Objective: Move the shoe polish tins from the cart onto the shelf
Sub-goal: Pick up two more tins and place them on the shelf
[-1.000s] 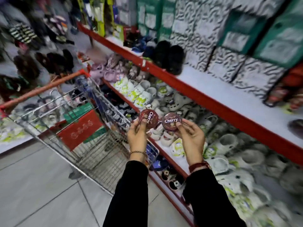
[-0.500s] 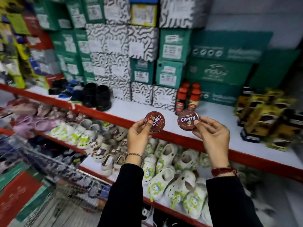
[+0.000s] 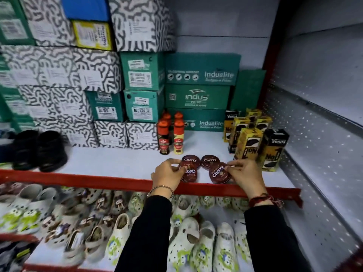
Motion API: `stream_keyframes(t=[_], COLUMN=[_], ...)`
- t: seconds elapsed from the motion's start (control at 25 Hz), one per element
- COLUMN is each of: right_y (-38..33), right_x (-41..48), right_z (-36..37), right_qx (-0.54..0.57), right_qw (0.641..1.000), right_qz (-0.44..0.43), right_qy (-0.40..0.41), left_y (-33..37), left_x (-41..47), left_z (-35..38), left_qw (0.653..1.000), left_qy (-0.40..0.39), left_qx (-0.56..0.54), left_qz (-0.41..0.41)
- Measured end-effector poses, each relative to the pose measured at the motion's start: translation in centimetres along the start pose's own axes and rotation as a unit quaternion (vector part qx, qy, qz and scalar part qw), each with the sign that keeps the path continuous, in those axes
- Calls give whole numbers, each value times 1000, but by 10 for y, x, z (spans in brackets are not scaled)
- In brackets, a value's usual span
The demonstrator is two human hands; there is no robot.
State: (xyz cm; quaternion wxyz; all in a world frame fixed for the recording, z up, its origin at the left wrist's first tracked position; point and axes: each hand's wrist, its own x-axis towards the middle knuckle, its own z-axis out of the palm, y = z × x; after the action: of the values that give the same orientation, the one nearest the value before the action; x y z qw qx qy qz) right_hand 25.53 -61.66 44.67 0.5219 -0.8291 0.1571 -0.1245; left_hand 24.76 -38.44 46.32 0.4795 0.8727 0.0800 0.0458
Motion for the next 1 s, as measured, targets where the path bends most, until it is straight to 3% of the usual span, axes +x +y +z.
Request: stream_keyframes(t=[0.2,0.44,0.76,0.88,1.0], right_y=[-21,-21,-25,-30,-31], right_x=[-12,-14,-16,-13,-10], right_z=[5,16,11,13,18], right_qx=[-82,-100,-141,-225,-339], right_qw=[996,994,987,965,916], right_qz=[10,10,-29,-90,-125], right_qy=[-17,-50,-77,-104,-173], left_y=[1,4,5,4,9], left_x=[10,14,17,21,23], left_z=[0,1,1,4,7], left_qw=[993,975,978,978,958], left_qy=[-20,-56,-45,-73,-185], left_qx=[112,216,203,180,170], left_qz=[-18,-9,7,73,138])
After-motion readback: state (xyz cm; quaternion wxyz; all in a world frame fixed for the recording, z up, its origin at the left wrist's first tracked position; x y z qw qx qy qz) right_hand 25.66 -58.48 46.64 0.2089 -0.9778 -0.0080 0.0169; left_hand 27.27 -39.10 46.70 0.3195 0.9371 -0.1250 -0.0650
